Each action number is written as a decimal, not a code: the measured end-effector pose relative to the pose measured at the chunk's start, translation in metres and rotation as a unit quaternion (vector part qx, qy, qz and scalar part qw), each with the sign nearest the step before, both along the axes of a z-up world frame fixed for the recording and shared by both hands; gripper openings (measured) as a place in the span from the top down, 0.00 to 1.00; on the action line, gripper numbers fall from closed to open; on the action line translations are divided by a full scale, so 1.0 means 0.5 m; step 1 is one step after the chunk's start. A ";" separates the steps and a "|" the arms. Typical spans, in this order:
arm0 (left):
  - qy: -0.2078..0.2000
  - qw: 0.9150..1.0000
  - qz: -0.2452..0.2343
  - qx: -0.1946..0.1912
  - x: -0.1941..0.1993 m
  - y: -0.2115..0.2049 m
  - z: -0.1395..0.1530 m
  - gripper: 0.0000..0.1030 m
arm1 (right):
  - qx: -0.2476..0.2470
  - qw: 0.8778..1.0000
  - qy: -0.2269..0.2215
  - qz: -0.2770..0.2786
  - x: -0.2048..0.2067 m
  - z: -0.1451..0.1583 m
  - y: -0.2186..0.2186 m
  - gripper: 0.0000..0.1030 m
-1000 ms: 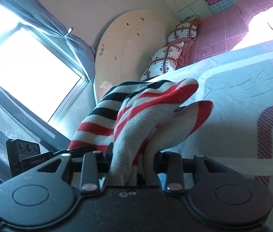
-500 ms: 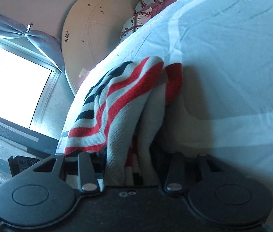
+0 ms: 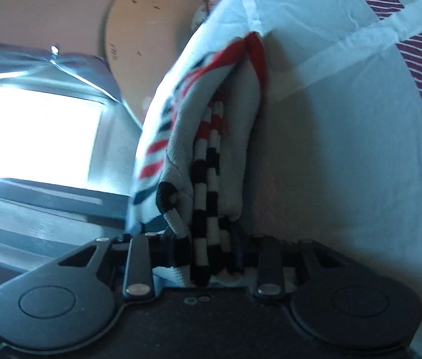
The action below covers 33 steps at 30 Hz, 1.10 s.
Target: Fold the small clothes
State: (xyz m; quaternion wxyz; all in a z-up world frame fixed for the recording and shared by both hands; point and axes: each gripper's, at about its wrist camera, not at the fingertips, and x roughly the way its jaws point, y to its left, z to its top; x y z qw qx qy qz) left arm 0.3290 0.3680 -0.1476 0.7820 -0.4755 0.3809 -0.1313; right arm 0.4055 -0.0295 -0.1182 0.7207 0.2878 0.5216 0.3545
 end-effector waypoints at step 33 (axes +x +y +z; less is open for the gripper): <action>-0.118 0.861 0.060 0.491 -0.354 -0.312 0.293 0.00 | -0.246 0.895 -0.358 -0.106 -0.489 0.264 -0.004 0.01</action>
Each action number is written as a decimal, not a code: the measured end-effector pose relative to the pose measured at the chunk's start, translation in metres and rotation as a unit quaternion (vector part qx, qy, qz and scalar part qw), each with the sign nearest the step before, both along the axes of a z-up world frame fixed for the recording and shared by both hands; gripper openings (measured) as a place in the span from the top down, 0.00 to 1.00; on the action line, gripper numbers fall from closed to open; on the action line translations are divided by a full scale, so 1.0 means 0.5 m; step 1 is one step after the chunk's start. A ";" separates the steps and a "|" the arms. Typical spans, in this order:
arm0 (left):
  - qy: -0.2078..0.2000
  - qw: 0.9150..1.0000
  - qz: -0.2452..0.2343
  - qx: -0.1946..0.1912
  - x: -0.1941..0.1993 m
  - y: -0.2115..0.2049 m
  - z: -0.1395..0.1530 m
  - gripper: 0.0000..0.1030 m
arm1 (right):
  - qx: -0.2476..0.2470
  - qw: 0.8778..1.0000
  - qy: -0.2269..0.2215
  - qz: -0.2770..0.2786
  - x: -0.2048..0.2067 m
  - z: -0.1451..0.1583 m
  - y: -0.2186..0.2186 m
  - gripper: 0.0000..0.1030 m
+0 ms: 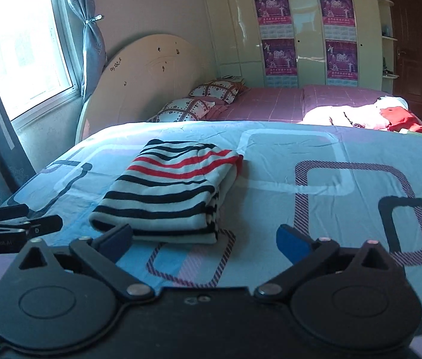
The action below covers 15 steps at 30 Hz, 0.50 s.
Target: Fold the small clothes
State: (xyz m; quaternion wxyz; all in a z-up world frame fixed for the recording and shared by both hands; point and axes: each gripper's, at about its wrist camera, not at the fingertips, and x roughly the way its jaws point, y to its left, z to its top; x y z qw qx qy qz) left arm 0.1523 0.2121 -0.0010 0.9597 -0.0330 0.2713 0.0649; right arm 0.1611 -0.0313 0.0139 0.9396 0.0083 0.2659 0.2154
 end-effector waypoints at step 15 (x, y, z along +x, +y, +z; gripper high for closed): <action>-0.043 0.999 0.002 -0.008 -0.344 -0.130 0.087 0.00 | -0.019 0.998 -0.054 -0.039 -0.326 0.048 -0.068 0.01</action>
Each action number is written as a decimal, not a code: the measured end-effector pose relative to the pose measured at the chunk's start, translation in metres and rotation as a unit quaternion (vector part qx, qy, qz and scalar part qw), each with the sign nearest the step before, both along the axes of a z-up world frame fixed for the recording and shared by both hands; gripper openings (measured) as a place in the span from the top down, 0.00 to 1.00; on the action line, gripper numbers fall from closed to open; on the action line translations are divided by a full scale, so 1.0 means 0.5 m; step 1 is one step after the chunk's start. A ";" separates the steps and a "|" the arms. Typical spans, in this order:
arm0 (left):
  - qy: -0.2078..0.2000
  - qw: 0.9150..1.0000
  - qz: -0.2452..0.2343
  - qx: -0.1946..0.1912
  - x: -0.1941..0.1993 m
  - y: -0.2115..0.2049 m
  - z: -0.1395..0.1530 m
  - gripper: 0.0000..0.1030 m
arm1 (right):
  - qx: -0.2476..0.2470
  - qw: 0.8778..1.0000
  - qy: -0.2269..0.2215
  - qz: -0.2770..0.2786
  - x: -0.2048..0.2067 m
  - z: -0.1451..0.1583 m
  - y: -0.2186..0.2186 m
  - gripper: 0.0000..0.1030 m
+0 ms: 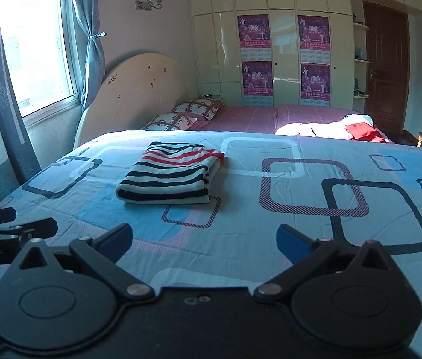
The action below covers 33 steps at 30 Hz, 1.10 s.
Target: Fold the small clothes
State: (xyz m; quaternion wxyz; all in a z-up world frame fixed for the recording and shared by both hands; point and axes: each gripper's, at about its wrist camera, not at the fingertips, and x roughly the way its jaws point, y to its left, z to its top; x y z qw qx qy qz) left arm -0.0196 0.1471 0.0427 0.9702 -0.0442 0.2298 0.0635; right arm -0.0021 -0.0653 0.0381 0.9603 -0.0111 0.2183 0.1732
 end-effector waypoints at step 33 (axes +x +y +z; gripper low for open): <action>-0.034 0.999 -0.013 -0.003 -0.071 -0.052 0.038 0.00 | 0.008 0.999 -0.042 0.006 -0.063 0.022 -0.035 0.01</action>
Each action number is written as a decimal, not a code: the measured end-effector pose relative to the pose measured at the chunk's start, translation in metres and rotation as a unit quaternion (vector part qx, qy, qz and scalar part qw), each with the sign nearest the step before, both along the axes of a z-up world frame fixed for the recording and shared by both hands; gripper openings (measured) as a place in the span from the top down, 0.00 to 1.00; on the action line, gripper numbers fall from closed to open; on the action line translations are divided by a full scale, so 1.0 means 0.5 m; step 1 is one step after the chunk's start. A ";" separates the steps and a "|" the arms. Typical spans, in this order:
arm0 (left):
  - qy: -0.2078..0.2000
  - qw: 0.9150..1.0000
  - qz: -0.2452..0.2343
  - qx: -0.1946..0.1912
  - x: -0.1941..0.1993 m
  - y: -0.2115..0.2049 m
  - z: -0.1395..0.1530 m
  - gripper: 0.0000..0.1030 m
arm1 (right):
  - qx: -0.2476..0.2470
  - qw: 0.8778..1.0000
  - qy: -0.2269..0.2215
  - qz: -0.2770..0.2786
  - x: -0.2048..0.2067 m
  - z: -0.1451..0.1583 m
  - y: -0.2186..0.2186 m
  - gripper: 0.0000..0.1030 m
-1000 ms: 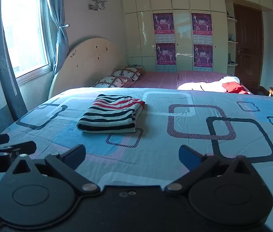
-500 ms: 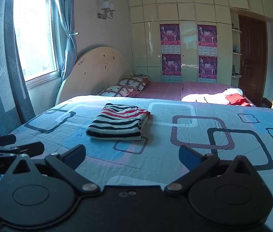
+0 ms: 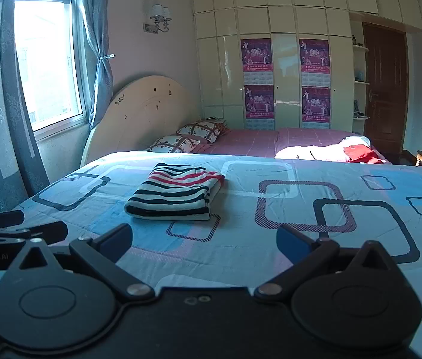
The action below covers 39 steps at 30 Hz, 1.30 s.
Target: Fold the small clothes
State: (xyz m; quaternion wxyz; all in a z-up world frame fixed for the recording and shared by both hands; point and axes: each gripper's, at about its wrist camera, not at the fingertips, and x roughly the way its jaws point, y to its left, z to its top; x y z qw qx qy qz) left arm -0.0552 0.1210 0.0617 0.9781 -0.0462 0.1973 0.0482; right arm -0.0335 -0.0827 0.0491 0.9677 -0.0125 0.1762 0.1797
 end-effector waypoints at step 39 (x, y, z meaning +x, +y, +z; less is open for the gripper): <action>-0.002 1.000 0.006 0.003 0.007 -0.016 -0.004 0.00 | -0.006 1.000 -0.006 0.006 0.002 0.001 0.002 0.01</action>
